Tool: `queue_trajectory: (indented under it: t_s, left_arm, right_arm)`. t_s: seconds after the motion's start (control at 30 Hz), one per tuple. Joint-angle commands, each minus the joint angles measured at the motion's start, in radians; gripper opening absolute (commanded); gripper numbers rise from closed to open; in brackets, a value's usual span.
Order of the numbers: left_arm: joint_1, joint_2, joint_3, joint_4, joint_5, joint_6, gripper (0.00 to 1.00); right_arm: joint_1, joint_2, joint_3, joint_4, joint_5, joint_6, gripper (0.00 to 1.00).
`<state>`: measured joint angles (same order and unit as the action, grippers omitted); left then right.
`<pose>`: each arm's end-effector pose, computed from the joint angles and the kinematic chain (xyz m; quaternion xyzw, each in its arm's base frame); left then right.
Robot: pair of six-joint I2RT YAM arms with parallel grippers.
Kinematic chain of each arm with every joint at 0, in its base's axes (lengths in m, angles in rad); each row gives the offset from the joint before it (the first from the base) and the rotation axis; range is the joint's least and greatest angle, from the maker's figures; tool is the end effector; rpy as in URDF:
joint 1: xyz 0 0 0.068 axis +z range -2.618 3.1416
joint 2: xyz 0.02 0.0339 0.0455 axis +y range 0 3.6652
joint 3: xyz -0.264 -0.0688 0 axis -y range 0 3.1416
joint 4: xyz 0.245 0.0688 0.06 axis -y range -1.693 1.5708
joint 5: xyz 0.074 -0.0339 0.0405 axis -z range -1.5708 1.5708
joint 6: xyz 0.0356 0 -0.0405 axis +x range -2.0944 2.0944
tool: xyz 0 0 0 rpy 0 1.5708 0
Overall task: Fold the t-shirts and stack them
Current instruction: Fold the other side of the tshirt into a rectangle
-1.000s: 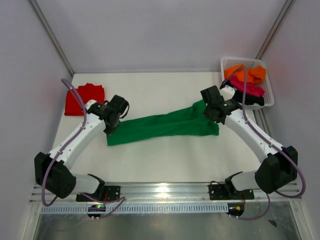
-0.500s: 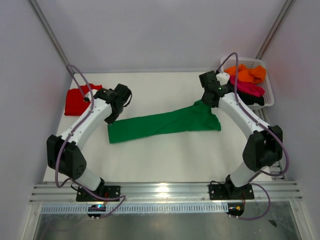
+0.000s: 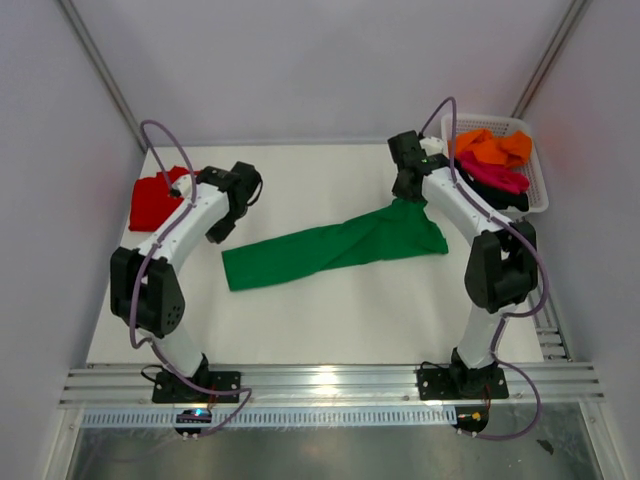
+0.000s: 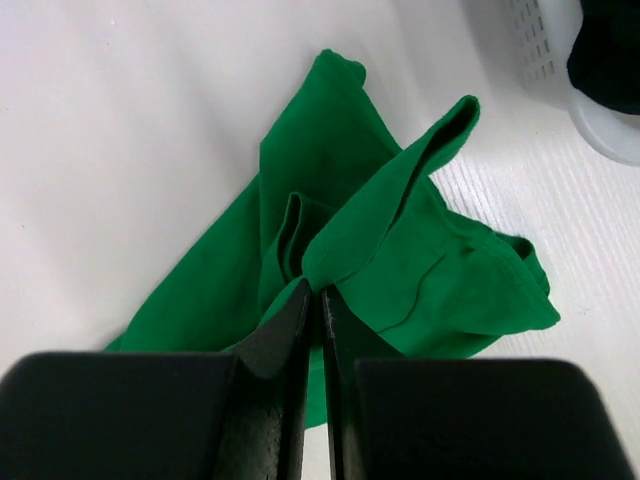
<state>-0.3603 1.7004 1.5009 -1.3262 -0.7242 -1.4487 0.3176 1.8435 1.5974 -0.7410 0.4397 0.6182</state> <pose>0.2991 -0.0875 0.2850 -0.4909 0.7957 0.2023 0.2914 0.3865 0.1111 0.2776 0.2020 0.9147 -0.0598 0.3448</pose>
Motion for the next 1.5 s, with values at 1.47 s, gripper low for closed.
queue_trajectory:
  t_s: [1.47]
  left_arm:
    - [-0.002, 0.221, 0.019, 0.212, 0.288, 0.402, 0.18]
  right_arm:
    - [0.074, -0.200, -0.227, 0.117, -0.075, -0.067, 0.49]
